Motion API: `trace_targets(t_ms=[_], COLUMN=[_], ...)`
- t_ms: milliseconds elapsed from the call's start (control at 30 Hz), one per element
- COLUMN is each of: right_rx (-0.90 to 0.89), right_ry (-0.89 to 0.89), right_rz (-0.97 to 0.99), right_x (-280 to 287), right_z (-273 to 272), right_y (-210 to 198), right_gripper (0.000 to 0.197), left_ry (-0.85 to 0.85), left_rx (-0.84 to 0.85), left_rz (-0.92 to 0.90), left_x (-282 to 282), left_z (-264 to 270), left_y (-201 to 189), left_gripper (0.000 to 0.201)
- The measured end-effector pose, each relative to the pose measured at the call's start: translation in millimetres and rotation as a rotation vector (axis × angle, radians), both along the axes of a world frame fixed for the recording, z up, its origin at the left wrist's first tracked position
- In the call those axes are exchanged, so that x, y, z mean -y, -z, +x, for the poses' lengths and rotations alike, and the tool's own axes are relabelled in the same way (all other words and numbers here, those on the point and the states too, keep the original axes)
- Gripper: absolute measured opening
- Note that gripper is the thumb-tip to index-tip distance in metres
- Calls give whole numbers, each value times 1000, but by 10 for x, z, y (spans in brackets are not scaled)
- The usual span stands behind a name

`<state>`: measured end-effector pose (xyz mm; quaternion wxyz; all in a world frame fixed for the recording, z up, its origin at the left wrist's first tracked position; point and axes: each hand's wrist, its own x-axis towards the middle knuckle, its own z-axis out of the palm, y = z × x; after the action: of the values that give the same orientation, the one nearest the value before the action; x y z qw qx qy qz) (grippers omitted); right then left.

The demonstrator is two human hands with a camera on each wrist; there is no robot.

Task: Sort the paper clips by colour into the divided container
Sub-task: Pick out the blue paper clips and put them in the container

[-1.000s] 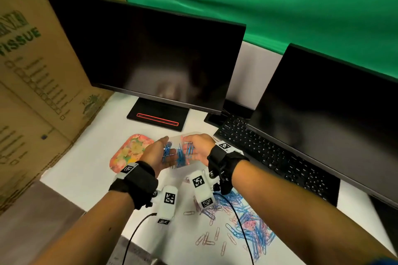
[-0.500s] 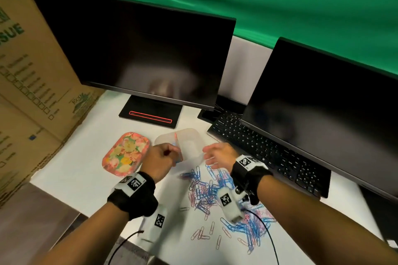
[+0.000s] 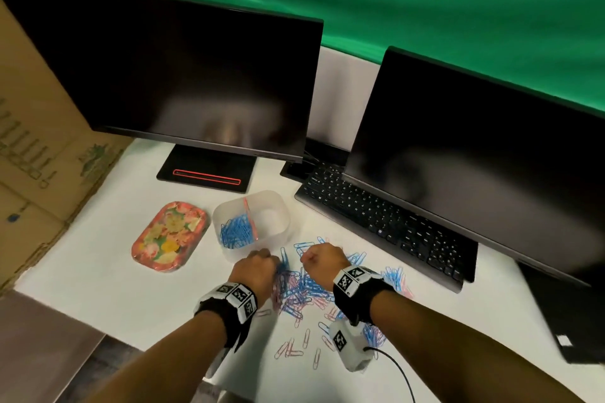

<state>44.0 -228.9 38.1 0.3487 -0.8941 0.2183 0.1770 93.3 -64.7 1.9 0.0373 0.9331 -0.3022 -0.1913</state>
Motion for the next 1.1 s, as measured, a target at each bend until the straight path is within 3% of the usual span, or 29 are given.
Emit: trace_targets(t_ms=[133,333,533,633,800,1033,1100], right_rx=[-3,-23,-42,-17,122,193,209], right_ry=[55,-39,-70,-66,-324,-239,-239], right_rz=[-10,-97,-89,-55,80,90,78], right_x=[-74,-112,-152,-118,-85,-77,-44], right_z=[101,209,234,193,125,96,75], right_y=[54,82,213,274,288,289,264], right_gripper=[23,25,17,27,49,15,14], left_ry=[-83,-301,-415,-498,-628,-761,-774], left_rx=[-98,-268,-303,-315,-386,-549,-604], left_rz=[-136,-383,-556,-664,-806,-914,-915], left_x=[-9,-59,-149,-190,-225,-186,-170], left_z=[-12,-64,-15,-7,8,24,2], left_y=[45,65,60,47,23,94,90], left_gripper=[25,17,19,28,23,23,20])
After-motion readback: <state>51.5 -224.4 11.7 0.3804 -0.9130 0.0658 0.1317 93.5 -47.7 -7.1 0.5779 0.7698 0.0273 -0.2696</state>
